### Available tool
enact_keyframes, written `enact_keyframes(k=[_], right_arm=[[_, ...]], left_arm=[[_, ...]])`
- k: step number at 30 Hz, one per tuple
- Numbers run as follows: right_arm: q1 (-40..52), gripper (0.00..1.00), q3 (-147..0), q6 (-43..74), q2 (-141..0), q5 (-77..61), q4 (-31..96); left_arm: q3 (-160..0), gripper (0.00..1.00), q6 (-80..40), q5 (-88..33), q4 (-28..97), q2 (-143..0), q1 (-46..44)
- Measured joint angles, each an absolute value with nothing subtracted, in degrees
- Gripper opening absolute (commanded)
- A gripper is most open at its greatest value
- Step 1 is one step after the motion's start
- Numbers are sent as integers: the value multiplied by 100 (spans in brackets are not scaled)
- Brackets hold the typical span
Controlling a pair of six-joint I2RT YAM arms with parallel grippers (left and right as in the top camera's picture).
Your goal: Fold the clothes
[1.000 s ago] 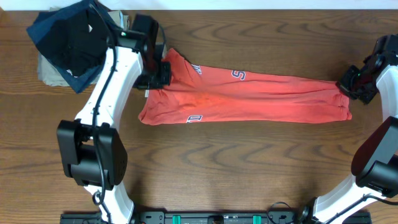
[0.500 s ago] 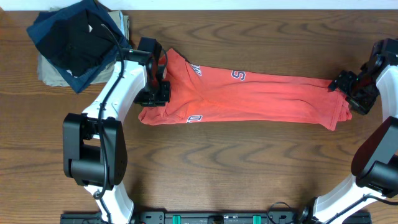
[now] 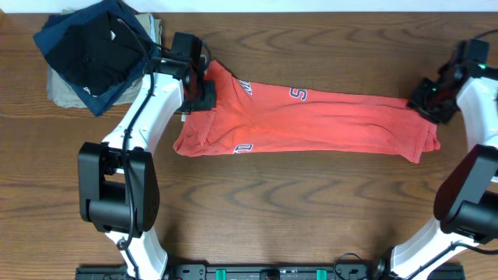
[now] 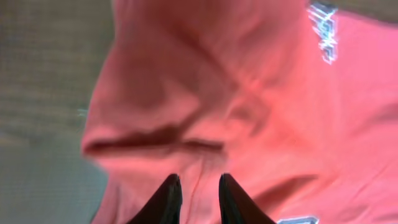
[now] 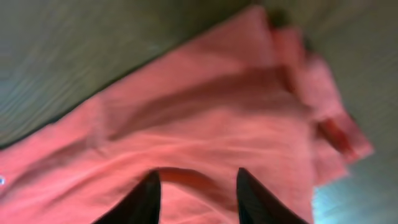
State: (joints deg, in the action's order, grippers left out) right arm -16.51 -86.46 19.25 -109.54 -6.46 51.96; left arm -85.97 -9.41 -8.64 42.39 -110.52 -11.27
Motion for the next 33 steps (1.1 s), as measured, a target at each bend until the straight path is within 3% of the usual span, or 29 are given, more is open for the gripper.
enact_keyframes(k=[10, 16, 18, 21, 33], right_arm=[[-1240, 28, -7999, 1944, -10973, -460, 4687], [-1258, 39, -7583, 2038, -11021, -392, 4436], [-1258, 39, -7474, 2040, -11021, -381, 4281], [-1275, 36, -7306, 2040, -11021, -362, 4040], [-1280, 31, -7137, 2040, -11024, -113, 4213]], left_arm=[[-8597, 23, -967, -854, 4185, -11526, -1177], [-8608, 19, -996, -856, 4436, -12121, -1037], [-8608, 10, -1059, -869, 4563, -12116, -980], [-8613, 6, -1131, -869, 4786, -12116, -829], [-8606, 6, -1531, -231, 6187, -12167, 34]])
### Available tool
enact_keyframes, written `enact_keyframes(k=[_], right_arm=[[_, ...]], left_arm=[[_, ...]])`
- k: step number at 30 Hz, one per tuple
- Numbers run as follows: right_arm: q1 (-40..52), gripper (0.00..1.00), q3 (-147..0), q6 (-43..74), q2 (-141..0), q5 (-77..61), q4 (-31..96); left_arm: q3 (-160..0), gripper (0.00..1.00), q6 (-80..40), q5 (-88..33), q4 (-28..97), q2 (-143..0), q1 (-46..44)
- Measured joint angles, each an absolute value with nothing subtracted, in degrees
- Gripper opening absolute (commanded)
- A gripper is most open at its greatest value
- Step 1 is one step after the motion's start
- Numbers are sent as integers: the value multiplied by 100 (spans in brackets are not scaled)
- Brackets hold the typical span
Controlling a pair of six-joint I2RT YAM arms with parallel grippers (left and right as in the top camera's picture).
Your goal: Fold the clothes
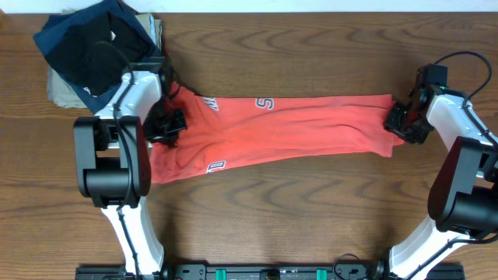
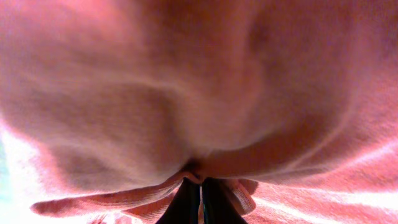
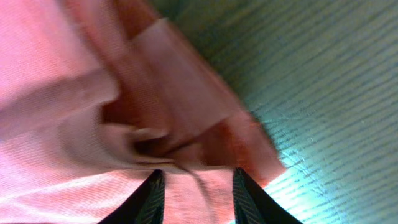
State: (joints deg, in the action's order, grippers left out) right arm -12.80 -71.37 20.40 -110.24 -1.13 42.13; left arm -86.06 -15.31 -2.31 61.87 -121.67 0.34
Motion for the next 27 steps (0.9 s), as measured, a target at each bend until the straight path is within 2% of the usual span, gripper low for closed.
enact_keyframes(k=[2, 4, 16, 22, 27], right_arm=[[-1280, 23, -7137, 2034, -11024, -99, 4261], [-1280, 2, -7137, 2003, -11024, -75, 4278], [-1221, 1, -7142, 1885, -10532, -622, 4327], [-766, 5, -7236, 1817, -9727, -735, 3977], [-456, 1, -7247, 1798, -10051, -703, 3938]], left_arm=[[-8606, 6, -1632, -82, 6270, -12167, 108], [-8606, 6, -1684, 51, 6322, -12167, 150], [-8593, 6, -1802, 344, 6390, -11620, 178], [-8589, 6, -1804, 338, 6237, -11583, 178], [-8589, 6, -1809, 123, 6152, -11583, 178]])
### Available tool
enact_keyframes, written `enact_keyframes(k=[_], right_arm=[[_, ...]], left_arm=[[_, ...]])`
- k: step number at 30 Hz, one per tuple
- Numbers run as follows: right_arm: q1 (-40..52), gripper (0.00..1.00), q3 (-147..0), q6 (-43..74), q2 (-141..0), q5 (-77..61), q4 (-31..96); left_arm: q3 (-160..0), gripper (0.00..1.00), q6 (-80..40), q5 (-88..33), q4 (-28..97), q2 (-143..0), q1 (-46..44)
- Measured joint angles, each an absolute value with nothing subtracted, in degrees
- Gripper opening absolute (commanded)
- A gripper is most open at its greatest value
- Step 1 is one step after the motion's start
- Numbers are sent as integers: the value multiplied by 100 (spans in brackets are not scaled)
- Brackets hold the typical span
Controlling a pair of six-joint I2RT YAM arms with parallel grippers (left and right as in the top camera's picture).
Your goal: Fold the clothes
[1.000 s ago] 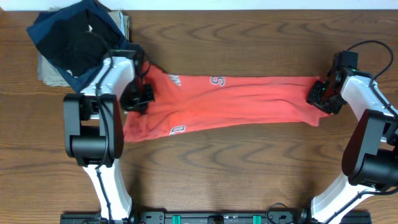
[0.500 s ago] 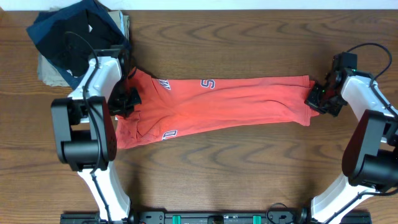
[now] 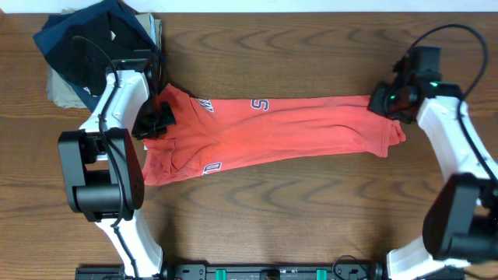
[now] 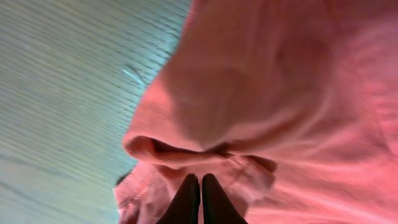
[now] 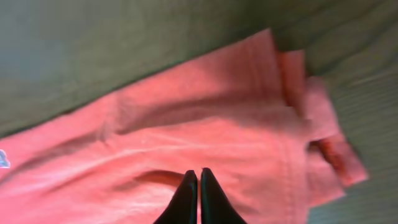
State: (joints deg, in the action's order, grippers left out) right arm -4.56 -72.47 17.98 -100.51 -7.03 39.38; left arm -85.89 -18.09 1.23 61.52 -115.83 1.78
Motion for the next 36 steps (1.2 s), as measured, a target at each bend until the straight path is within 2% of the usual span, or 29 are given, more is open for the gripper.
enact_keyframes(k=[8, 18, 28, 34, 35, 36], right_arm=[[-432, 1, -7236, 1798, -11266, -642, 3903], [-427, 1, -7275, 1798, -11349, -414, 3920], [-436, 1, -7356, 1798, -11351, -274, 4278], [-471, 1, -7623, 1800, -11325, -51, 4829], [-480, 7, -7699, 1798, -11271, -12, 4960], [-482, 17, -7762, 1811, -11198, 10, 5048]], left_arm=[[-8468, 6, -1776, -635, 5765, -11583, 91], [-7481, 6, -1778, -823, 4617, -11408, 97], [-7321, 6, -2036, -392, 5057, -11345, 1004], [-7185, 6, -2099, -45, 5151, -11155, 1157], [-7157, 6, -2102, 16, 5181, -11067, 1160], [-7135, 6, -2102, 62, 5225, -10934, 1157]])
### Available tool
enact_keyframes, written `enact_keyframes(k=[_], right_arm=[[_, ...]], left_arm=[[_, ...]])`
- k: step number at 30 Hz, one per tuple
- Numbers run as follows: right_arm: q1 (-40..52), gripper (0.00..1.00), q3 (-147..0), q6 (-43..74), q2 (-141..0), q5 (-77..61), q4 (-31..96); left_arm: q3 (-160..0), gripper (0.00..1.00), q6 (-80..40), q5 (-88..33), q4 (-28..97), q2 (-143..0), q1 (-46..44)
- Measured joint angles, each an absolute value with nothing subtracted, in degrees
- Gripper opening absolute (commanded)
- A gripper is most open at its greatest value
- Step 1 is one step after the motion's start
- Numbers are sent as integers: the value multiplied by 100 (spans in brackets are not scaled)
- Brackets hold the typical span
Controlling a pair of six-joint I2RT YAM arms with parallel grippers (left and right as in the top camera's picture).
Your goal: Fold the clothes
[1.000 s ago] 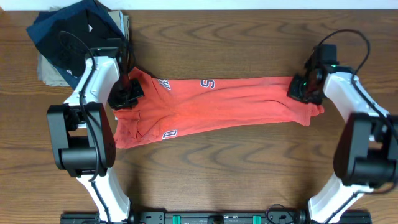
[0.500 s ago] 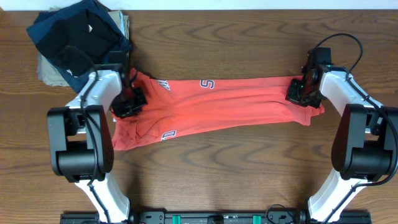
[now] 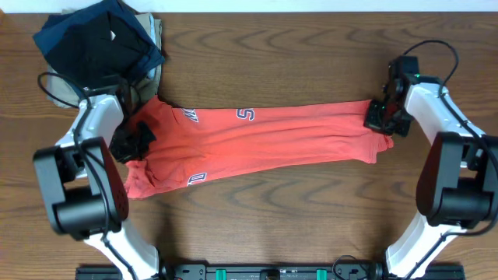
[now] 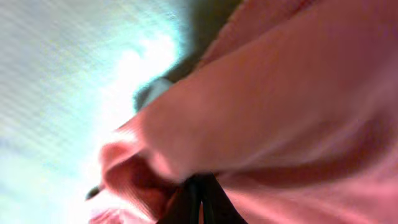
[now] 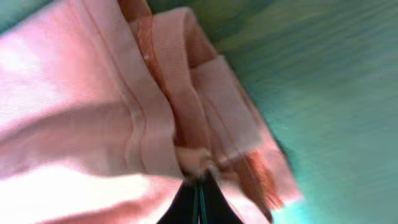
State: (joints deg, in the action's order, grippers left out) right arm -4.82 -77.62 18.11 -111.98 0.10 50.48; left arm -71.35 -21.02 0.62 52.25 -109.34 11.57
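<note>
A red shirt (image 3: 257,140) with white and navy lettering lies stretched in a long band across the brown table, sagging at its left end. My left gripper (image 3: 134,141) is shut on the shirt's left end; in the left wrist view its fingers (image 4: 200,194) pinch bunched red cloth (image 4: 280,118). Over at the right end, my right gripper (image 3: 382,118) is shut on the folded hem. The right wrist view shows its fingers (image 5: 199,193) closed on layered hem folds (image 5: 186,124).
A pile of dark navy and black clothes (image 3: 97,47) lies on a folded grey piece at the table's back left, close behind my left arm. Bare wooden table (image 3: 272,218) spreads in front of the shirt and behind it.
Both grippers have moved left with the shirt, which now lies further left. My left gripper sits lower and nearer the table's left side. My right gripper has come down onto the hem folds.
Both grippers stood open over the ends of the folded red shirt. Then my left gripper was shut on the left end while the right stayed open at the hem. Then both were shut, and the shirt now lies pulled out long and shifted leftward.
</note>
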Motion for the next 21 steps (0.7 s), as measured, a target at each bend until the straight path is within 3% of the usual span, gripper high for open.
enact_keyframes(k=[4, 5, 7, 9, 11, 21], right_arm=[[-482, 72, -8040, 1772, -10639, 93, 5207], [-493, 83, -8086, 1752, -10477, 104, 5201], [-585, 97, -8178, 1636, -10143, 106, 5170], [-738, 99, -8241, 1588, -9994, 104, 5153], [-956, 99, -8256, 1527, -9983, 86, 5137], [-1688, 99, -8125, 635, -10890, -965, 4786]], left_arm=[[-7100, 8, -2104, 185, 5349, -10071, 1068], [-7100, 28, -2104, 191, 5371, -9856, 1039], [-7105, 56, -2102, 163, 5415, -9432, 978], [-7107, 83, -2115, 91, 5476, -9168, 930], [-7107, 99, -2115, -25, 5586, -9054, 919], [-7105, 98, -2137, -440, 6132, -9076, 919]])
